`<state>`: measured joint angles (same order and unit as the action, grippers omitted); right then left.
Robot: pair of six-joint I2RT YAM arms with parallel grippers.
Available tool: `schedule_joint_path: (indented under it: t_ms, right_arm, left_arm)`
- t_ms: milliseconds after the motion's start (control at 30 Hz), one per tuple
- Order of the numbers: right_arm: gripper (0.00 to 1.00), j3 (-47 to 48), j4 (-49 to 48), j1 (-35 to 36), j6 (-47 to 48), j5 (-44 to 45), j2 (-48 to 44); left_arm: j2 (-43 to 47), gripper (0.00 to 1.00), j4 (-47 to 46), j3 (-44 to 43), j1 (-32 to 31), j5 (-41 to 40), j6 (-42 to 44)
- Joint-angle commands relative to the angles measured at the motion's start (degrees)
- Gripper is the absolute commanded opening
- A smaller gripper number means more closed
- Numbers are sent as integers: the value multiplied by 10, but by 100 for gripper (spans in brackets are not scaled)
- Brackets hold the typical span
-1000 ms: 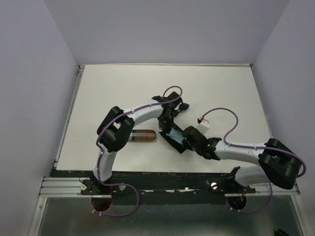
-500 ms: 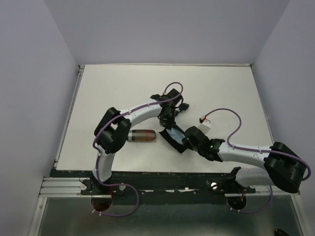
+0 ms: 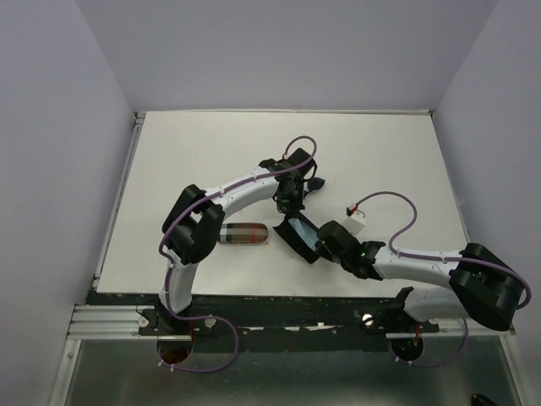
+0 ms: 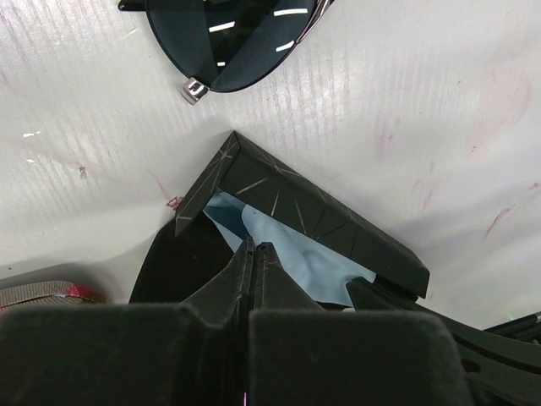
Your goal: Organize the sunglasses
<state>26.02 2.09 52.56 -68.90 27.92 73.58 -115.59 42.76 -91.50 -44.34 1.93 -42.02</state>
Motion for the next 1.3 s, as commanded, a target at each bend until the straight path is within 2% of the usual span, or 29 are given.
schedule_joint_path:
  t_ms: [0,667,900,1033,1100,1267]
  right_arm:
    - [1,-8,-8,4,-26,31,6]
    - [1,-43,-15,4,-72,47,-32]
    - [1,-34,-31,4,-71,34,-13]
    - [9,-34,-27,4,-73,28,-12]
    - [13,-34,-24,4,-74,25,-13]
    - [19,-27,-2,4,-64,26,-31]
  left_arm:
    - [9,0,-5,-18,-2,-14,15]
    - [43,0,-66,32,-7,-3,31]
    - [43,0,-20,47,-7,-50,5]
    - [13,0,21,32,-8,-64,-9]
    - [6,5,23,33,-7,-64,-14]
    - [10,9,16,36,-8,-74,-19]
